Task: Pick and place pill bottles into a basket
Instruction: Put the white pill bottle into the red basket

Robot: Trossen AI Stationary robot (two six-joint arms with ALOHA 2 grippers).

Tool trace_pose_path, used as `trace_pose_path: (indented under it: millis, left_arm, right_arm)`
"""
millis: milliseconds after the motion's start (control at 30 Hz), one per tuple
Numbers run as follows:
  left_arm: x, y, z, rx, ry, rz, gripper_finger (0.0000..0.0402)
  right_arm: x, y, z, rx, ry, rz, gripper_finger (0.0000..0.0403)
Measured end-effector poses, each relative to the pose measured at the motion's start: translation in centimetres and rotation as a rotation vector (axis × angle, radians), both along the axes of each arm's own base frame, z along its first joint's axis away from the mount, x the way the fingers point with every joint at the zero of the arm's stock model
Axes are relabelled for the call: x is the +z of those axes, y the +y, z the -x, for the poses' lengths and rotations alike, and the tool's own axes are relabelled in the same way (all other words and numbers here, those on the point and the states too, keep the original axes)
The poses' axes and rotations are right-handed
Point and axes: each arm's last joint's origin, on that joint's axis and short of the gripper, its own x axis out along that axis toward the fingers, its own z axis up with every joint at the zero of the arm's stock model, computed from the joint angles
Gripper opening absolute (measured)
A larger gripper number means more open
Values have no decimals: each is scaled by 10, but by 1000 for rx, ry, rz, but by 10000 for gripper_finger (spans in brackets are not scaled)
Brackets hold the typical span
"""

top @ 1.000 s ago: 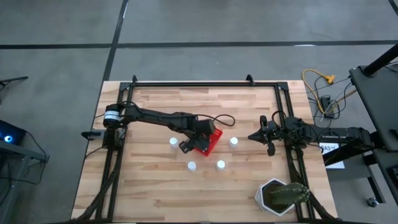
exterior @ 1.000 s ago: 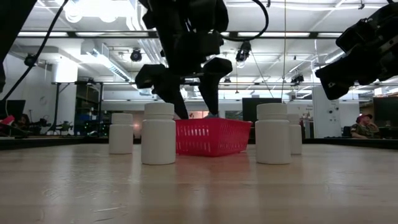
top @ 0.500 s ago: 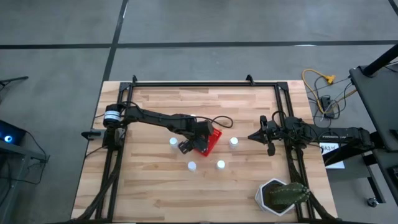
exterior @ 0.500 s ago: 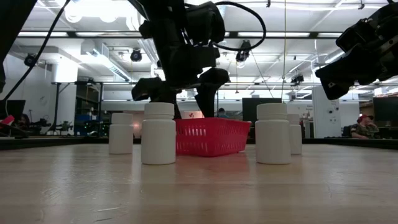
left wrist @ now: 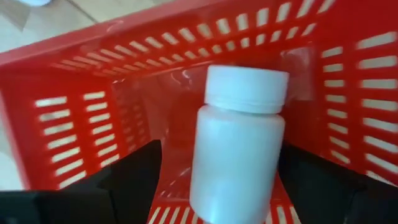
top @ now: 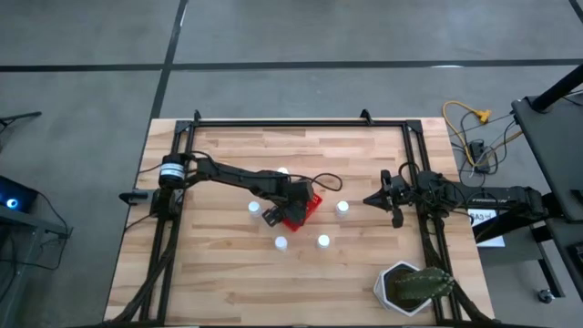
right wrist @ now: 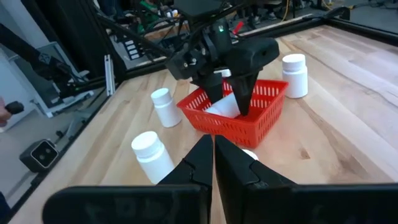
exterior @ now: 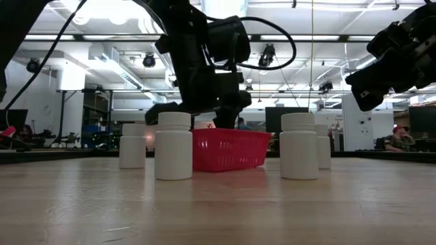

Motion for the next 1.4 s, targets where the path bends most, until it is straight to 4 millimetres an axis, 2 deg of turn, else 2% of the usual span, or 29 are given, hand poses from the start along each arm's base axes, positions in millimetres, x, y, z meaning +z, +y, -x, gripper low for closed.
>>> trace_pose_path:
  millis: [767, 900, 1233, 1400]
  left_arm:
    - [4, 0, -1, 4, -5, -10, 289]
    - [4, 0, 0, 4, -4, -10, 267]
    - [4, 0, 1, 4, 10, -9, 175]
    - [4, 0, 1, 4, 10, -9, 155]
  right_arm:
    - [0, 0, 0, 3, -2, 23, 8]
    - [0, 0, 0, 4, -2, 23, 8]
    - [0, 0, 0, 4, -2, 23, 8]
    - [0, 0, 0, 4, -2, 23, 8]
